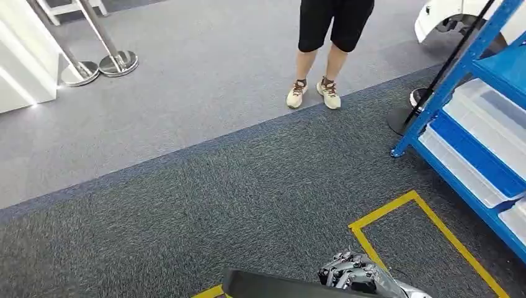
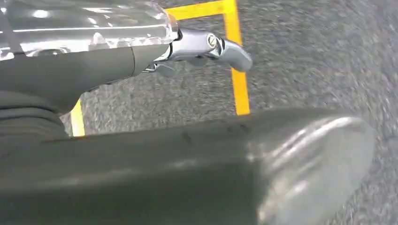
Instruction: Take the parts from the cabinet and place them on the table.
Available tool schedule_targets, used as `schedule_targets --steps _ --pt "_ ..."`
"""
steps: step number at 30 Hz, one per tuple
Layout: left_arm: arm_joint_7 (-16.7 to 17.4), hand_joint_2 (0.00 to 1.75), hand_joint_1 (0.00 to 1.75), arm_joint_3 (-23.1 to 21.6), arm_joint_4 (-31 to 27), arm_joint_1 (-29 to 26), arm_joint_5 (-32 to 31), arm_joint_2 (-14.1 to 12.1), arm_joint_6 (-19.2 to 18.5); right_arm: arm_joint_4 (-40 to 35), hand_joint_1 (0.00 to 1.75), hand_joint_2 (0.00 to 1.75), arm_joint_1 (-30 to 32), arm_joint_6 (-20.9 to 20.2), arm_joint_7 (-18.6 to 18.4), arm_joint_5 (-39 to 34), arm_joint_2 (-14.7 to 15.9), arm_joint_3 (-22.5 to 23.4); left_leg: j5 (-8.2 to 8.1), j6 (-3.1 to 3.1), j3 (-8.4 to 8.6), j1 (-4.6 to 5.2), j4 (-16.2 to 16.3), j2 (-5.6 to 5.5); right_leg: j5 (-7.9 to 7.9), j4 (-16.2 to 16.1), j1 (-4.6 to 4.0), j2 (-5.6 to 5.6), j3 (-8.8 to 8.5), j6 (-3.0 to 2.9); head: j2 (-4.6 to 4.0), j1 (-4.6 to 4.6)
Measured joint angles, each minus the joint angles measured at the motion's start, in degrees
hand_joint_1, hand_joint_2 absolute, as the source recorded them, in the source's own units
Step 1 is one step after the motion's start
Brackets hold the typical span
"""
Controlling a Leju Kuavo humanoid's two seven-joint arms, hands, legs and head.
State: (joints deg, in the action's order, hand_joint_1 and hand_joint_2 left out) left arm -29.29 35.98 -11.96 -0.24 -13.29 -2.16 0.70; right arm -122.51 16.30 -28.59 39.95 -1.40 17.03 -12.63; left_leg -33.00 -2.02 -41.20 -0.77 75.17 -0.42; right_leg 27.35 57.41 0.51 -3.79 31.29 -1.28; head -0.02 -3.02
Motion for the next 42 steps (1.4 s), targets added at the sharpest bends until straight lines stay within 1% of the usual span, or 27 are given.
schedule_targets --steps 2,3,4,8,9,10,11,13,14,15,17,18,19,20,23,24,26,28,30,32,33,34,35,38,39,40,42 --pt "0.28 0.0 0.0 0.02 0.0 -0.03 -0.24 0.09 0.0 0.13 1.73 1.75 -0.16 1.89 0.02 0.7 0.0 -0.89 4.4 0.02 5.36 -0.1 -9.42 0.97 0.2 0.03 0.03 -1.53 -0.3 0.3 0.0 -0.02" --pt "0.35 0.0 0.0 0.04 0.0 0.07 -0.5 0.13 -0.04 0.31 1.73 1.75 -0.34 2.92 0.02 1.09 0.0 -1.35 6.14 0.16 8.47 -0.04 -14.64 3.33 0.38 0.13 -0.05 -2.18 -0.55 0.59 0.0 -0.02" --pt "0.55 0.0 0.0 0.02 0.0 0.41 -0.61 0.39 -0.18 0.39 1.73 1.75 -0.39 3.83 0.0 1.38 0.02 -1.84 5.6 0.8 9.59 0.48 -17.31 6.28 0.69 0.31 -0.56 -2.8 -0.67 1.0 0.0 -0.02" --pt "1.2 0.0 0.0 0.02 0.02 0.42 -1.22 0.98 -0.39 0.83 1.73 1.75 -0.67 6.49 -0.07 1.94 0.37 -3.45 6.29 2.38 8.92 0.58 -17.41 2.83 0.87 0.11 -0.5 -5.49 -1.36 2.28 0.0 0.0" --pt "1.31 0.0 0.0 0.02 0.02 0.33 -1.27 1.14 -0.46 0.85 1.73 1.75 -0.71 6.71 -0.07 2.03 0.53 -3.69 6.75 2.89 9.51 0.16 -17.82 2.05 1.53 0.63 -0.07 -4.22 -1.36 2.77 0.0 0.0" --pt "1.35 0.0 0.0 0.02 0.02 0.41 -1.27 1.29 -0.55 0.94 1.73 1.75 -0.76 6.86 -0.07 2.1 0.63 -3.97 6.92 3.17 9.4 0.19 -17.89 1.49 3.18 2.47 0.06 -0.5 -0.71 2.91 0.0 -0.02" --pt "1.38 0.0 0.0 0.02 0.02 0.6 -1.27 1.31 -0.61 1.03 1.73 1.75 -0.65 6.99 -0.04 2.08 0.77 -4.15 7.08 3.42 9.21 0.2 -17.89 0.84 5.79 6.45 0.24 2.08 1.08 2.97 0.0 0.02" --pt "1.4 0.0 0.0 0.02 0.02 0.81 -1.27 1.44 -0.68 1.44 1.73 1.75 -0.58 7.01 -0.07 2.08 0.85 -4.44 7.24 3.67 8.9 0.43 -17.84 -0.83 10.04 16.57 0.22 3.63 5.95 3.06 0.0 0.0" --pt "1.42 0.0 0.0 0.02 0.02 0.78 -1.27 1.44 -0.68 1.64 1.73 1.75 -0.58 6.99 -0.07 2.08 0.94 -4.72 7.26 3.69 8.88 0.54 -17.8 -1.68 10.21 18.9 0.22 3.71 7.21 3.01 0.0 0.0" --pt "1.46 0.0 0.0 0.02 0.02 0.73 -1.27 1.46 -0.68 1.77 1.73 1.75 -0.53 6.99 -0.07 2.08 1.0 -4.91 7.26 3.68 8.94 0.62 -17.73 -2.57 8.94 18.31 0.22 3.73 7.15 2.9 0.0 0.0" --pt "1.49 0.0 0.0 0.02 0.02 0.66 -1.27 1.55 -0.68 1.81 1.73 1.75 -0.55 6.99 -0.07 2.08 1.09 -5.09 7.21 3.61 9.14 0.67 -17.54 -4.42 3.45 10.17 0.23 4.31 3.65 2.42 0.0 0.0" --pt "1.49 0.0 0.0 0.02 0.02 0.71 -1.27 1.66 -0.68 1.81 1.73 1.75 -0.55 6.99 -0.07 2.08 1.09 -5.14 7.16 3.54 9.25 0.67 -17.44 -5.2 0.87 5.16 0.23 5.47 1.44 2.14 0.0 0.0" --pt "1.49 0.0 0.0 0.02 0.04 0.71 -1.27 1.88 -0.68 1.84 1.73 1.75 -0.61 6.99 -0.07 2.08 1.14 -5.18 7.16 3.41 8.96 0.47 -17.43 -5.89 0.27 1.68 0.28 9.37 0.04 1.8 0.0 0.0" --pt "1.53 0.0 0.0 0.02 0.04 0.98 -1.27 1.99 -0.68 1.9 1.73 1.75 -0.43 7.12 -0.07 2.08 1.16 -5.22 7.21 2.96 8.51 0.75 -16.93 -6.74 0.24 0.63 0.52 10.6 0.11 1.9 0.0 0.0" --pt "1.83 0.0 0.0 0.02 0.04 0.48 -1.44 2.12 -0.81 1.92 1.73 1.75 -0.51 8.54 -0.07 2.03 1.73 -5.55 7.74 1.71 7.75 0.06 -17.57 -9.03 0.23 0.75 0.02 8.4 0.08 1.58 0.0 0.0" --pt "1.88 0.0 0.0 0.0 0.07 0.37 -1.71 2.19 -0.87 1.92 1.73 1.75 -0.5 9.07 -0.07 2.03 1.92 -5.7 7.58 1.43 7.74 0.35 -17.15 -9.03 -0.26 -0.44 0.76 7.35 -0.32 1.05 0.0 0.0" --pt "1.88 0.0 0.0 0.0 0.07 0.45 -1.66 2.25 -0.9 1.9 1.73 1.75 -0.51 10.73 -0.04 2.03 2.3 -6.36 4.27 1.18 5.51 0.67 -12.44 -2.01 -0.32 -0.87 0.3 5.3 -0.88 0.45 0.0 0.0" --pt "1.79 0.0 0.0 0.02 0.07 0.84 -1.64 2.25 -0.92 1.97 1.73 1.75 -0.53 13.14 -0.07 2.54 2.89 -7.24 -0.16 0.78 1.09 0.41 -3.22 -0.49 -0.15 -0.73 0.04 3.18 -0.86 0.31 0.0 0.0" --pt "1.51 0.0 0.0 0.02 0.07 0.71 -1.6 2.32 -0.96 2.34 1.73 1.75 -1.0 15.18 -0.07 2.93 3.15 -8.31 -0.62 0.35 -0.88 0.04 0.88 -0.26 0.02 -0.64 0.0 1.2 -0.87 0.33 0.0 -0.02" --pt "1.14 0.0 0.0 0.07 0.07 0.36 -1.6 2.29 -1.2 4.05 1.73 1.75 -4.57 14.77 -0.13 1.06 3.06 -9.25 3.81 0.16 3.04 -0.19 -6.44 0.48 0.19 -0.45 0.05 -0.23 -0.87 0.45 0.0 0.0" --pt "0.83 0.0 0.0 0.07 0.07 0.45 -1.66 2.25 -1.4 6.13 1.73 1.75 -8.03 13.49 -0.15 -1.45 2.93 -9.38 6.35 0.22 6.24 -0.23 -12.42 1.68 0.3 -0.29 0.11 -0.66 -0.92 0.63 0.0 0.0" --pt "0.79 0.0 0.0 0.07 0.07 0.75 -1.73 2.23 -1.64 8.34 1.73 1.75 -11.48 12.41 -0.37 -3.37 2.84 -9.24 6.97 0.4 8.51 -0.12 -16.96 4.36 0.42 -0.09 -0.06 -1.08 -1.04 0.9 0.0 0.0" --pt "0.77 0.0 0.0 0.07 0.07 1.19 -1.84 2.23 -1.9 10.52 1.73 1.75 -14.42 11.08 -0.77 -4.82 2.69 -8.77 6.89 1.16 8.32 0.34 -17.17 4.67 0.61 0.04 -0.35 -1.4 -1.06 1.35 0.0 0.0" --pt "0.76 0.0 0.0 0.17 0.07 1.39 -2.23 2.21 -2.03 14.14 1.73 1.75 -19.5 8.83 -1.14 -6.03 2.1 -7.65 7.33 2.1 7.87 0.62 -16.99 2.29 0.49 -0.12 -0.27 -3.24 -1.26 2.33 0.0 0.0" --pt "0.79 0.0 0.0 0.26 0.07 1.3 -2.23 2.19 -2.01 14.82 1.73 1.75 -20.21 8.65 -1.14 -5.95 2.01 -7.54 7.71 2.64 8.02 0.44 -17.52 1.46 0.7 -0.06 -0.11 -3.56 -1.38 2.78 0.0 0.0" --pt "0.76 0.0 0.0 0.35 0.07 1.15 -2.25 2.21 -2.01 15.39 1.73 1.75 -20.68 8.5 -1.14 -5.77 1.94 -7.45 8.06 2.98 8.14 0.22 -17.83 0.78 1.71 0.98 0.31 -0.4 -1.12 3.21 0.0 0.0" --pt "0.76 0.0 0.0 0.42 0.07 1.29 -2.32 2.21 -2.03 16.11 1.73 1.75 -21.02 8.5 -0.98 -5.79 1.9 -7.15 8.31 3.42 7.84 0.23 -17.83 -0.36 6.19 7.99 0.38 2.95 2.23 3.13 0.0 0.0"
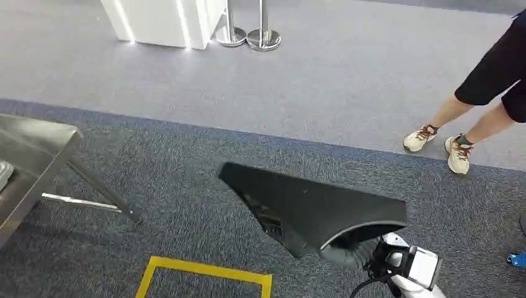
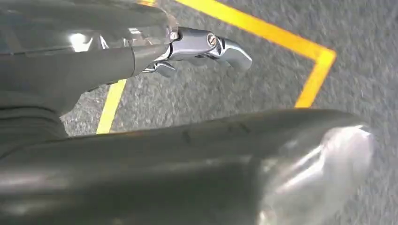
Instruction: Take the parts from the cabinet and place them on the table.
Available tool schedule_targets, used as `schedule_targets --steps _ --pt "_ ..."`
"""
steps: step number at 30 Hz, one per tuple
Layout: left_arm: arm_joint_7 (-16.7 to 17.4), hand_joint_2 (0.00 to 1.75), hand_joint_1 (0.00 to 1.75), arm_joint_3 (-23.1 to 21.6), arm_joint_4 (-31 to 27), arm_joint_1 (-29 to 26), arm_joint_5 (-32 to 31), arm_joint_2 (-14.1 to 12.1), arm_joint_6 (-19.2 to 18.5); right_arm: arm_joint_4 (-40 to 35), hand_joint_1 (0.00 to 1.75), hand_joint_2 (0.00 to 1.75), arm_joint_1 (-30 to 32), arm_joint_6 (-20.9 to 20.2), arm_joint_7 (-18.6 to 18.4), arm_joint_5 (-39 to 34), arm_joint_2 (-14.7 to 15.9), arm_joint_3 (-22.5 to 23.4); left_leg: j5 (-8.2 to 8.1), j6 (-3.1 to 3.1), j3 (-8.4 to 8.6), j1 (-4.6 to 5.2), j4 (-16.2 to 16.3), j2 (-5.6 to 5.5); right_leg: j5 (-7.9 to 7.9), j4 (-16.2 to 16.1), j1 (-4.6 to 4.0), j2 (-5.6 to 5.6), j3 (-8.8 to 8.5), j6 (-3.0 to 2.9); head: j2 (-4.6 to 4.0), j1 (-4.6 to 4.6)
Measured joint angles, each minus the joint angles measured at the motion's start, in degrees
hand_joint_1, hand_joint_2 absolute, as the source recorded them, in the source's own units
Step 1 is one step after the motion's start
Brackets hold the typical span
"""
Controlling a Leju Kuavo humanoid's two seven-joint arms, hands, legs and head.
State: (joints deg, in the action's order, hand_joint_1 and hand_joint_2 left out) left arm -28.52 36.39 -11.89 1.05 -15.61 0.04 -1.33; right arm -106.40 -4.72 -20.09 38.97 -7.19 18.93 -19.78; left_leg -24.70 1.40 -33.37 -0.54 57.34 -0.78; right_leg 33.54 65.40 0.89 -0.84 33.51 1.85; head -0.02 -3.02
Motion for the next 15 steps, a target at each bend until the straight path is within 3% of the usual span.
schedule_targets --steps 1,2,3,4,5,6,7,8,10,12,13,14,15 --pt "-0.13 0.0 0.0 0.0 0.0 0.01 -0.2 -0.02 -0.35 0.67 1.73 1.75 -0.54 -0.04 -0.5 -0.5 0.0 0.07 0.04 0.07 -0.12 0.12 0.02 -0.84 2.21 5.23 -0.01 0.54 2.61 0.05 0.0 0.0" --pt "-0.22 0.0 0.0 0.0 0.0 0.0 -0.46 -0.09 -0.77 1.47 1.73 1.75 -1.6 -0.11 -1.36 -1.56 0.0 0.11 0.06 0.09 -0.26 0.24 0.12 -1.56 3.31 9.31 0.01 0.68 4.82 0.03 0.0 0.0" --pt "-0.26 0.0 0.0 0.0 0.0 0.0 -0.63 -0.22 -1.18 2.44 1.73 1.75 -2.86 -0.33 -2.37 -3.25 0.0 0.39 0.07 0.09 -0.33 0.34 0.22 -2.19 2.94 10.78 0.01 0.68 5.84 0.0 0.0 0.0" --pt "-0.26 0.0 0.0 0.0 0.0 0.03 -0.81 -0.33 -1.31 3.19 1.73 1.75 -4.18 -0.5 -3.13 -4.55 0.0 0.81 0.06 0.08 -0.33 0.4 0.32 -2.99 1.16 9.32 0.01 0.71 5.41 -0.15 0.0 0.0" --pt "-0.24 0.0 0.0 0.0 0.0 0.12 -0.98 -0.37 -1.42 3.72 1.73 1.75 -5.27 -0.57 -3.41 -5.4 -0.02 1.18 0.05 0.05 -0.29 0.39 0.46 -3.8 -1.45 5.7 0.01 0.89 3.84 -0.34 0.0 0.0" --pt "-0.22 0.0 0.0 0.0 0.0 0.28 -1.03 -0.37 -1.55 4.15 1.73 1.75 -6.24 -0.63 -3.54 -5.75 -0.09 1.44 0.01 -0.04 -0.25 0.39 0.66 -4.69 -4.56 0.29 0.04 1.77 1.45 -0.58 0.0 0.0" --pt "-0.13 0.0 0.0 0.0 0.0 0.46 -1.0 -0.37 -1.55 4.44 1.73 1.75 -6.99 -0.66 -3.63 -5.7 -0.26 1.66 -0.06 -0.19 -0.34 0.31 0.88 -5.51 -6.93 -4.8 0.13 4.03 -0.73 -0.82 0.0 0.0" --pt "0.0 0.0 0.0 0.0 0.0 0.74 -0.87 -0.37 -1.51 4.85 1.73 1.75 -7.39 -0.83 -3.78 -5.57 -0.64 1.92 -0.02 -0.63 -0.8 0.59 1.2 -6.21 -6.12 -6.3 0.36 6.86 -1.26 -0.82 0.0 0.0" --pt "0.19 0.0 0.0 0.11 0.0 0.89 -0.46 -0.37 -1.12 5.18 1.73 1.75 -7.63 -1.31 -4.22 -4.81 -1.57 2.19 0.36 -1.31 -1.47 0.0 1.18 -7.75 -6.21 -6.59 0.0 5.63 -1.1 -0.75 0.0 0.0" --pt "0.61 0.0 0.0 0.72 0.0 0.52 0.11 -0.31 -1.07 5.53 1.73 1.75 -8.35 -1.73 -4.42 -4.09 -2.75 2.05 0.77 -2.27 -1.88 0.0 0.68 -9.46 -6.46 -7.04 0.03 4.09 -1.3 -1.4 0.0 0.0" --pt "0.72 0.0 0.0 1.03 0.0 0.5 0.26 -0.26 -1.09 5.53 1.73 1.75 -8.63 -1.73 -4.48 -3.89 -3.43 2.05 0.25 -2.27 -1.96 -0.01 1.38 -7.36 -6.82 -7.67 0.32 2.92 -1.63 -1.87 0.0 0.0" --pt "0.74 0.0 0.0 1.11 0.0 0.56 0.39 -0.22 -1.14 5.53 1.73 1.75 -8.71 -1.86 -4.55 -3.58 -3.85 2.1 -1.15 -2.48 -2.84 0.38 3.15 -3.53 -6.86 -7.97 0.21 2.34 -1.78 -2.29 0.0 -0.04" --pt "0.74 0.0 0.0 1.22 0.0 0.86 0.53 -0.26 -1.33 5.51 1.73 1.75 -8.8 -2.21 -4.55 -3.34 -4.22 2.12 -3.56 -2.68 -4.88 0.33 7.32 -1.36 -6.83 -7.99 -0.07 1.15 -1.79 -2.51 0.0 -0.02"
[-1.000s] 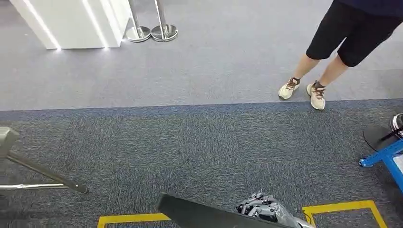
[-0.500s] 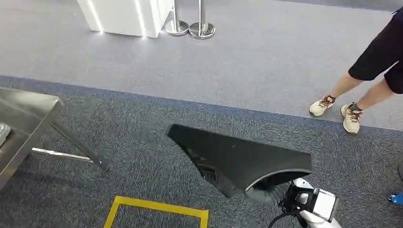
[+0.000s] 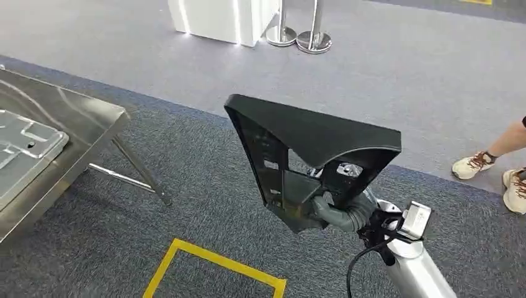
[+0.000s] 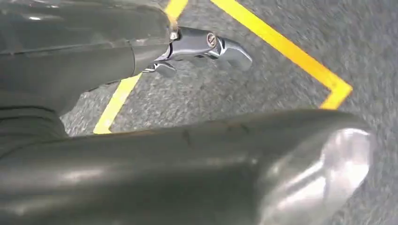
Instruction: Take the parts from the cabinet and place them on the table.
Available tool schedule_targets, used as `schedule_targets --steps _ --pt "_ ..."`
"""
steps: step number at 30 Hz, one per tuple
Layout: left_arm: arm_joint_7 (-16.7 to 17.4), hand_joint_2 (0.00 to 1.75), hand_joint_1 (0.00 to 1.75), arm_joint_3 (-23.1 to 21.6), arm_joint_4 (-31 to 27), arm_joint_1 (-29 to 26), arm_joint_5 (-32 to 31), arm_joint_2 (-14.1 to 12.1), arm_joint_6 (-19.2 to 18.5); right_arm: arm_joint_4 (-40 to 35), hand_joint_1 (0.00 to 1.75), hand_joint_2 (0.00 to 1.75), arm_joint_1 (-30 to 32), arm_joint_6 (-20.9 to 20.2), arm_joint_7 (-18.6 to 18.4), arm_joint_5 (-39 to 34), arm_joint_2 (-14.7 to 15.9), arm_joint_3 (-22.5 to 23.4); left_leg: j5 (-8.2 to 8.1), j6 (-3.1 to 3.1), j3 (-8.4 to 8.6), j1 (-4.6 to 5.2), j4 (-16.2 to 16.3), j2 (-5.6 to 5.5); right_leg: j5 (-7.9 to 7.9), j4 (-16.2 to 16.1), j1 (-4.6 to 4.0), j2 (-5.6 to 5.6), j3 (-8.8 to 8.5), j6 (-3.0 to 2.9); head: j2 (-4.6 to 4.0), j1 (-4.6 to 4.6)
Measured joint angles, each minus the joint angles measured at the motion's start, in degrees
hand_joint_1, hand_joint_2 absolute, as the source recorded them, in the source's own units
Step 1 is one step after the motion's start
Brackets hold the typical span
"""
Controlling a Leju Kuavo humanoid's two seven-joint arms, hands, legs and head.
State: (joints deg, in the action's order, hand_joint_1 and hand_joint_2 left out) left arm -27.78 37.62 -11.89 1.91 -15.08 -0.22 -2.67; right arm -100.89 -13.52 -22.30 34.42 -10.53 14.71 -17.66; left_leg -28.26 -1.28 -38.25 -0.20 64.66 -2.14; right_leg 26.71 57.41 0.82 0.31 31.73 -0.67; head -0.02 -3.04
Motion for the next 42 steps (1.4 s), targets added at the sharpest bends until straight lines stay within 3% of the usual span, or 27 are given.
schedule_targets --steps 2,3,4,6,7,8,9,12,13,15,17,18,19,21,22,23,24,27,28,30,31,33,34,36,38,39,42 --pt "0.0 0.0 0.0 0.33 0.0 0.24 0.0 0.0 -0.55 -0.02 1.73 1.75 0.02 -0.68 -0.09 0.24 -0.11 -0.02 -3.84 -0.31 -4.35 -0.25 9.07 1.29 0.15 0.04 -0.3 -2.05 0.03 -0.21 0.0 0.0" --pt "-0.02 0.0 0.0 0.35 0.0 0.13 -0.07 0.02 -0.85 -0.15 1.73 1.75 0.03 -0.87 -0.11 0.26 -0.22 -0.04 -4.22 -0.48 -5.48 -0.41 11.47 1.41 0.21 0.07 -0.35 -2.95 0.04 -0.25 0.0 0.0" --pt "0.0 0.0 0.0 0.41 0.0 0.01 -0.35 0.02 -0.94 -0.5 1.73 1.75 0.03 -0.96 -0.22 0.37 -0.44 -0.04 -3.2 -0.62 -5.14 -0.53 10.84 1.55 0.32 0.09 -0.4 -3.79 0.0 -0.19 0.0 0.0" --pt "0.0 0.0 0.0 0.7 0.0 -0.02 -0.44 0.02 -0.94 -1.18 1.73 1.75 0.0 -1.29 -0.46 0.5 -0.68 -0.04 1.46 -0.64 -0.36 -0.62 1.98 2.48 0.63 0.14 -0.4 -5.38 -0.34 0.04 0.0 0.0" --pt "0.0 0.0 0.0 0.9 0.0 0.02 -0.44 0.02 -0.92 -1.49 1.73 1.75 0.0 -1.35 -0.63 0.57 -0.83 -0.04 3.57 -0.49 2.71 -0.58 -3.44 4.2 0.89 0.18 -0.42 -6.06 -0.66 0.25 0.0 0.0" --pt "0.02 0.0 0.0 1.07 0.0 0.2 -0.44 0.02 -0.9 -1.75 1.73 1.75 0.02 -1.35 -0.72 0.57 -0.94 -0.04 2.84 -0.14 4.17 0.06 -6.18 7.11 1.13 0.22 -0.77 -6.65 -0.83 0.55 0.0 0.0" --pt "0.02 0.0 0.0 1.18 0.0 0.27 -0.44 0.02 -0.9 -1.9 1.73 1.75 -0.12 -1.35 -0.79 0.57 -0.94 -0.02 3.37 0.62 4.08 0.11 -6.47 6.05 1.28 0.44 -1.02 -7.15 -0.83 0.8 0.0 0.02" --pt "0.09 0.0 0.0 1.25 0.0 0.02 -0.44 0.02 -0.88 -2.14 1.73 1.75 -0.18 -1.4 -0.81 0.59 -1.24 -0.04 3.42 1.39 3.61 0.31 -6.4 4.1 1.4 0.25 -1.02 -8.84 -1.14 1.56 0.0 0.0" --pt "0.11 0.0 0.0 1.27 0.0 0.0 -0.44 0.02 -0.9 -2.43 1.73 1.75 -0.17 -1.4 -0.81 0.59 -1.31 -0.02 3.78 1.89 4.13 -0.22 -7.01 3.36 2.01 0.51 -0.63 -8.09 -1.21 2.09 0.0 0.0" --pt "0.11 0.0 0.0 1.27 0.0 0.26 -0.44 0.02 -0.87 -2.65 1.73 1.75 -0.24 -1.4 -0.77 0.55 -1.35 0.0 3.98 2.36 4.11 -0.24 -7.11 2.32 5.34 5.6 -0.25 -2.09 0.88 2.26 0.0 0.02" --pt "0.31 0.0 0.0 1.27 0.0 0.47 -0.44 0.02 -0.68 -2.56 1.73 1.75 0.06 -1.51 -0.81 0.61 -1.35 0.07 4.04 2.5 4.01 -0.17 -7.09 0.75 9.51 15.63 -0.2 -0.55 5.94 2.41 0.0 0.02" --pt "0.46 0.0 0.0 1.29 0.0 0.45 -0.42 0.02 -0.55 -2.51 1.73 1.75 0.4 -1.53 -0.79 0.59 -1.37 0.07 4.04 2.5 3.98 -0.1 -7.03 -0.17 10.01 18.94 -0.21 -0.45 7.88 2.39 0.0 0.02" --pt "0.52 0.0 0.0 1.33 0.0 0.4 -0.35 0.02 -0.55 -2.51 1.73 1.75 0.68 -1.53 -0.76 0.59 -1.36 0.07 4.04 2.5 4.01 -0.09 -7.0 -0.99 8.97 18.91 -0.19 -0.44 8.22 2.33 0.0 0.02" --pt "0.57 0.0 0.0 1.42 0.0 0.34 -0.33 0.04 -0.55 -2.45 1.73 1.75 0.74 -1.62 -0.68 0.57 -1.35 0.09 4.04 2.44 4.05 -0.1 -6.71 -2.74 3.83 11.65 -0.15 -0.05 5.38 2.0 0.0 0.02" --pt "0.57 0.0 0.0 1.53 0.0 0.36 -0.33 0.07 -0.57 -2.38 1.73 1.75 0.51 -1.81 -0.66 0.39 -1.33 0.18 3.97 2.31 4.05 -0.12 -6.52 -3.62 0.75 5.77 -0.03 1.48 2.82 1.77 0.0 0.02" --pt "0.52 0.0 0.0 1.6 0.0 0.36 -0.37 0.11 -0.68 -2.34 1.73 1.75 0.19 -1.9 -0.66 0.13 -1.33 0.24 3.95 2.12 3.81 -0.26 -6.39 -4.24 0.06 2.16 0.09 4.59 1.44 1.59 0.0 0.02" --pt "0.48 0.0 0.0 1.64 0.0 0.55 -0.5 0.22 -0.76 -2.25 1.73 1.75 0.1 -2.01 -0.66 -0.13 -1.33 0.33 3.9 1.68 3.41 0.04 -5.97 -4.9 0.37 1.25 0.3 5.54 1.14 1.74 0.0 0.02" --pt "0.48 0.0 0.0 1.68 0.0 0.03 -0.96 0.26 -0.92 -2.27 1.73 1.75 0.13 -1.88 -0.81 0.09 -1.24 0.7 4.52 0.41 2.95 -0.62 -6.62 -6.98 0.2 1.27 -0.27 3.33 1.17 1.3 0.0 0.02" --pt "0.48 0.0 0.0 1.68 0.0 -0.1 -1.22 0.17 -0.98 -2.36 1.73 1.75 0.28 -1.7 -0.81 0.66 -1.24 0.7 4.69 -0.01 2.66 -0.14 -6.74 -7.8 -0.19 0.44 0.42 2.29 0.86 0.82 0.0 0.02" --pt "0.5 0.0 0.0 1.68 0.0 -0.15 -1.57 0.26 -1.0 -2.53 1.73 1.75 0.78 -1.25 -0.79 1.48 -1.24 0.83 2.14 -0.06 1.63 0.12 -3.7 -1.5 -0.42 -0.09 0.26 0.83 0.5 0.27 0.0 0.0" --pt "0.5 0.0 0.0 1.68 0.0 0.12 -1.68 0.24 -1.09 -2.8 1.73 1.75 1.2 -1.18 -0.72 1.81 -1.24 0.96 -0.3 -0.28 -0.4 -0.13 0.67 0.46 -0.29 -0.07 0.03 -0.18 0.47 0.04 0.0 0.0" --pt "0.52 0.0 0.0 1.68 0.0 0.39 -1.77 0.28 -1.25 -2.91 1.73 1.75 2.1 -1.18 -0.52 2.49 -1.16 1.2 -4.04 -0.76 -4.65 -0.51 10.01 1.57 -0.07 -0.03 -0.27 -2.31 0.41 -0.26 0.0 0.02" --pt "0.59 0.0 0.0 1.68 0.0 0.3 -1.92 0.28 -1.38 -2.91 1.73 1.75 2.61 -1.16 -0.37 2.6 -1.16 1.36 -3.87 -1.02 -5.19 -0.64 11.3 1.64 0.01 -0.01 -0.33 -3.24 0.39 -0.25 0.0 0.0" --pt "0.7 0.0 0.0 1.68 0.0 0.16 -2.25 0.28 -1.4 -2.91 1.73 1.75 3.17 -1.18 -0.2 2.67 -1.16 1.55 -0.44 -1.28 -2.03 -0.82 5.62 2.01 0.24 0.11 -0.34 -4.72 0.26 -0.04 0.0 0.02" --pt "0.76 0.0 0.0 1.68 -0.02 0.21 -2.3 0.15 -1.38 -2.91 1.73 1.75 3.54 -1.18 0.15 2.67 -1.16 1.88 3.81 -1.18 4.2 -0.89 -5.48 4.34 0.71 0.42 -0.35 -6.07 -0.04 0.27 0.0 0.02" --pt "0.87 0.0 0.0 1.68 0.0 0.34 -2.32 0.13 -1.38 -2.91 1.73 1.75 3.6 -1.2 0.35 2.64 -1.14 1.97 2.72 -0.44 4.77 -0.22 -6.31 5.69 0.89 0.4 -0.69 -6.7 -0.16 0.6 0.0 0.02" --pt "1.03 0.0 0.0 1.75 0.0 0.13 -2.3 -0.06 -1.27 -2.91 1.73 1.75 4.08 -1.27 0.78 2.6 -1.14 2.23 2.97 0.48 4.4 0.01 -6.51 3.96 1.0 0.33 -0.61 -7.98 -0.51 1.36 0.0 0.02"
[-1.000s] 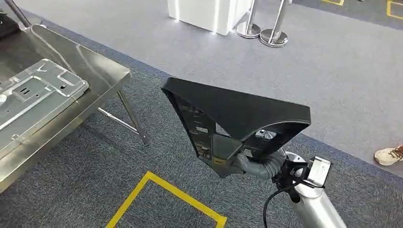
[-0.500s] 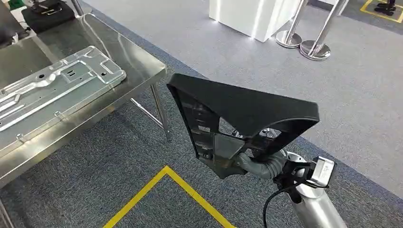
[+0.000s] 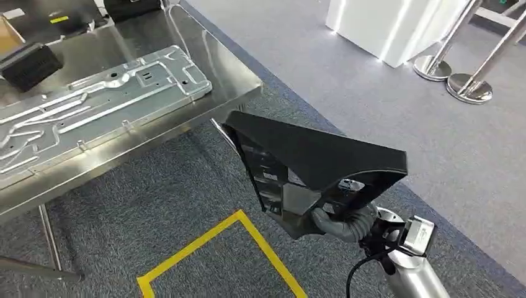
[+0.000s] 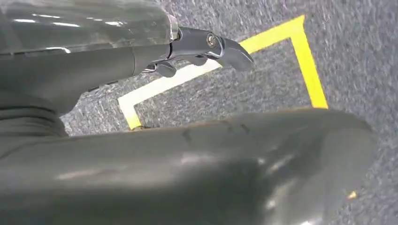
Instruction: Take the parts from the cabinet and place them on the table.
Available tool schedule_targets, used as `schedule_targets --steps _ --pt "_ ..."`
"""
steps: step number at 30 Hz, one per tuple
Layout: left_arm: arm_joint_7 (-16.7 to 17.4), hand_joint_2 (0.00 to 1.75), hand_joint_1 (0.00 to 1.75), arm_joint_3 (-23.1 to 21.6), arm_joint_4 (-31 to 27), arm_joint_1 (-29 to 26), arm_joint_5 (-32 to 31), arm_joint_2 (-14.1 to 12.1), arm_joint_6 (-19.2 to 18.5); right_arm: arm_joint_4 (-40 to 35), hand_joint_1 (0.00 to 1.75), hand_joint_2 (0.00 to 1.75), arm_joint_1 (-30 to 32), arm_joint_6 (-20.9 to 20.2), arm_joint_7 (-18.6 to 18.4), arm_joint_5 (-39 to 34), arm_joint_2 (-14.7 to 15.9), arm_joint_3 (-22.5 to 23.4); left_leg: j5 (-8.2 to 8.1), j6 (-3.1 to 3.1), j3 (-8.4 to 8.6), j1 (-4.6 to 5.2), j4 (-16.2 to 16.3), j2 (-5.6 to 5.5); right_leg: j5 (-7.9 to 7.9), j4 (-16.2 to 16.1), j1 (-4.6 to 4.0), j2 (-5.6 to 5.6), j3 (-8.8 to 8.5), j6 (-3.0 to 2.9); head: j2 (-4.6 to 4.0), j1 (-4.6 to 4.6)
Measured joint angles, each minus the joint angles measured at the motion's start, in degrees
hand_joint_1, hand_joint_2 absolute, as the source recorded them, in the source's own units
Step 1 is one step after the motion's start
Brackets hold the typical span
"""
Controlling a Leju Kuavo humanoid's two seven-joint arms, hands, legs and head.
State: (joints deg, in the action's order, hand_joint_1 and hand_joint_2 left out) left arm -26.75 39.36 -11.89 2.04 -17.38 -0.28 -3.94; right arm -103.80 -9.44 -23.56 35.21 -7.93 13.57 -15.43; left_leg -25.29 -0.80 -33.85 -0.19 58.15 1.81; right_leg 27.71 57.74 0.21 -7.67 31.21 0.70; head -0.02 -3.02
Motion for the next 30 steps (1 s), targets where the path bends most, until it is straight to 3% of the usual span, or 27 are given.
schedule_targets --steps 1,2,3,4,6,7,8,10,11,12,13,16,17,18,19,21,22,23,24,25,26,27,28,30 --pt "0.0 0.0 0.0 0.05 -0.02 -0.11 0.0 -0.07 0.07 0.0 1.73 1.75 0.13 -0.04 0.13 0.0 -0.04 0.0 0.23 0.42 0.13 -0.09 -0.44 -0.7 0.14 -0.03 -0.17 -0.57 -0.26 0.33 0.0 0.0" --pt "0.0 0.0 0.0 0.09 -0.02 -0.24 0.02 -0.04 0.11 0.0 1.73 1.75 0.15 -0.07 0.22 0.0 0.0 0.11 0.58 0.75 0.64 -0.65 -0.95 -1.31 0.77 0.54 0.33 1.07 -0.24 0.71 0.0 0.0" --pt "0.02 0.0 0.0 0.18 -0.02 -0.12 0.02 -0.05 0.13 0.0 1.73 1.75 0.32 -0.04 0.35 -0.04 0.02 0.28 0.7 1.1 0.66 -0.69 -1.11 -1.79 2.41 2.72 0.51 4.4 0.69 0.75 0.0 0.0" --pt "0.0 0.0 0.0 0.26 -0.02 0.09 0.02 -0.05 0.13 0.0 1.73 1.75 0.55 -0.04 0.44 -0.07 0.04 0.53 0.79 1.34 0.56 -0.69 -1.1 -2.27 4.77 6.86 0.59 6.28 2.67 0.79 0.0 0.0" --pt "0.0 0.0 0.0 0.4 -0.02 0.27 0.02 -0.05 0.13 0.09 1.73 1.75 1.19 -0.02 0.44 -0.07 0.15 0.68 0.81 1.39 0.41 -0.67 -1.06 -3.74 8.47 16.01 0.62 7.42 7.3 1.06 0.0 0.0" --pt "0.0 0.0 0.0 0.44 -0.02 0.25 0.02 -0.05 0.13 0.13 1.73 1.75 1.49 -0.04 0.44 -0.07 0.17 0.68 0.81 1.38 0.4 -0.68 -1.0 -4.52 8.63 18.27 0.64 7.48 8.6 1.14 0.0 0.0" --pt "0.02 0.0 0.0 0.5 -0.02 0.18 0.02 -0.05 0.13 0.15 1.73 1.75 1.66 -0.04 0.44 -0.07 0.17 0.68 0.82 1.35 0.44 -0.7 -0.95 -5.32 7.45 17.8 0.76 7.49 8.58 1.22 0.0 0.0" --pt "0.02 0.0 0.0 0.66 -0.02 0.15 0.02 -0.05 0.13 0.15 1.73 1.75 1.64 -0.04 0.44 -0.09 0.24 0.7 0.69 1.04 0.49 -0.9 -0.53 -7.14 1.91 9.28 1.27 8.13 4.84 1.33 0.0 0.0" --pt "0.02 0.0 0.0 0.72 -0.02 0.18 0.02 -0.05 0.13 0.15 1.73 1.75 1.64 -0.04 0.44 -0.09 0.26 0.72 0.47 0.68 0.41 -1.01 -0.07 -7.97 -0.68 3.91 1.69 9.96 2.31 1.5 0.0 0.0" --pt "0.02 0.0 0.0 0.79 -0.02 0.26 0.02 -0.07 0.13 0.2 1.73 1.75 1.66 -0.04 0.44 -0.09 0.26 0.72 0.3 0.25 -0.14 -0.95 0.33 -8.67 0.34 1.96 2.24 14.3 1.42 1.67 0.0 0.0" --pt "0.0 0.0 0.0 0.83 -0.02 0.44 0.02 -0.11 0.17 0.13 1.73 1.75 1.77 -0.07 0.48 -0.11 0.26 0.77 0.3 -0.18 -0.73 -0.9 0.93 -9.47 0.14 1.59 2.07 14.21 1.7 1.59 0.0 -0.02" --pt "-0.2 0.0 0.0 0.9 -0.04 -0.09 0.02 -0.09 0.22 0.15 1.73 1.75 1.7 -0.26 0.51 -0.09 0.24 0.83 1.09 -1.53 -1.44 -1.4 -0.05 -11.6 0.04 1.8 1.39 11.89 1.8 0.62 0.0 0.0" --pt "-0.52 0.0 0.0 0.92 -0.04 -0.16 0.07 -0.13 0.07 0.15 1.73 1.75 1.57 -0.35 0.55 -0.07 0.24 0.85 0.82 -1.71 -1.51 -1.43 0.47 -10.67 -0.35 1.13 2.0 10.67 1.58 -0.12 0.0 0.0" --pt "-0.79 0.0 0.0 0.94 -0.04 -0.27 0.02 -0.11 -0.28 0.15 1.73 1.75 1.58 -0.5 0.57 0.02 0.2 0.92 -0.17 -1.76 -2.11 -0.86 1.92 -6.22 -0.3 0.89 1.79 9.87 1.35 -0.62 0.0 -0.02" --pt "-1.0 0.0 0.0 0.94 -0.04 -0.07 -0.06 -0.13 -0.7 0.13 1.73 1.75 1.67 -0.68 0.72 0.0 0.06 1.09 -2.33 -1.86 -3.76 -0.86 5.41 -3.73 -0.28 0.86 1.52 8.94 1.29 -0.92 0.0 0.0" --pt "-1.25 0.0 0.0 0.94 -0.04 0.35 -0.24 -0.15 -1.18 0.15 1.73 1.75 1.92 -1.05 0.75 0.15 0.04 1.47 -6.54 -1.95 -7.96 -0.95 14.31 -2.46 -0.13 0.89 0.99 6.83 1.29 -1.15 0.0 0.0" --pt "-1.4 0.0 0.0 0.94 -0.04 0.32 -0.43 -0.15 -1.55 0.15 1.73 1.75 2.05 -1.09 0.72 0.2 0.02 1.6 -7.53 -1.95 -9.52 -0.94 17.81 -2.35 -0.05 0.91 0.8 5.77 1.29 -1.27 0.0 0.0" --pt "-1.51 0.0 0.0 0.94 -0.04 0.2 -0.59 -0.15 -1.66 0.13 1.73 1.75 2.11 -1.07 0.72 0.2 -0.04 1.72 -7.03 -1.92 -9.51 -0.94 18.12 -2.31 0.01 0.91 0.64 4.89 1.22 -1.32 0.0 0.0" --pt "-1.57 0.0 0.0 0.94 -0.04 0.12 -0.59 -0.15 -1.68 0.13 1.73 1.75 2.11 -1.05 0.68 0.2 -0.11 1.97 -5.35 -1.74 -8.1 -0.92 15.63 -2.18 0.12 0.92 0.49 4.01 1.1 -1.37 0.0 -0.02" --pt "-1.57 0.0 0.0 0.94 -0.04 0.11 -0.59 -0.24 -1.75 0.09 1.73 1.75 2.12 -1.01 0.66 0.17 -0.18 2.14 -2.97 -1.41 -5.36 -0.83 10.93 -1.84 0.26 0.91 0.37 3.2 0.87 -1.31 0.0 0.0" --pt "-1.62 0.0 0.0 0.94 -0.07 0.13 -0.61 -0.33 -1.96 -0.07 1.73 1.75 2.13 -0.92 0.64 0.15 -0.2 2.3 -0.62 -0.88 -2.13 -0.58 5.14 -0.56 0.45 0.91 0.25 2.44 0.57 -1.22 0.0 -0.02" --pt "-1.66 0.0 0.0 0.96 -0.09 0.21 -0.63 -0.59 -2.1 -0.33 1.73 1.75 2.21 -0.92 0.64 0.13 -0.26 2.47 -0.41 -0.15 -0.03 0.05 0.9 2.89 0.6 0.86 0.19 1.78 0.32 -1.08 0.0 0.0" --pt "-1.68 0.0 0.0 0.94 -0.09 0.39 -0.72 -0.61 -2.29 -0.48 1.73 1.75 2.34 -0.92 0.64 0.07 -0.28 2.62 -0.52 0.54 0.17 0.57 0.71 3.51 0.73 0.87 -0.16 1.05 0.3 -0.79 0.0 0.0" --pt "-1.73 0.0 0.0 0.96 -0.09 0.23 -0.7 -0.72 -2.36 -0.5 1.73 1.75 2.46 -0.92 0.55 0.04 -0.33 2.71 -0.36 0.89 -0.25 0.79 0.62 1.95 0.76 0.77 0.03 0.01 0.1 -0.25 0.0 0.0"
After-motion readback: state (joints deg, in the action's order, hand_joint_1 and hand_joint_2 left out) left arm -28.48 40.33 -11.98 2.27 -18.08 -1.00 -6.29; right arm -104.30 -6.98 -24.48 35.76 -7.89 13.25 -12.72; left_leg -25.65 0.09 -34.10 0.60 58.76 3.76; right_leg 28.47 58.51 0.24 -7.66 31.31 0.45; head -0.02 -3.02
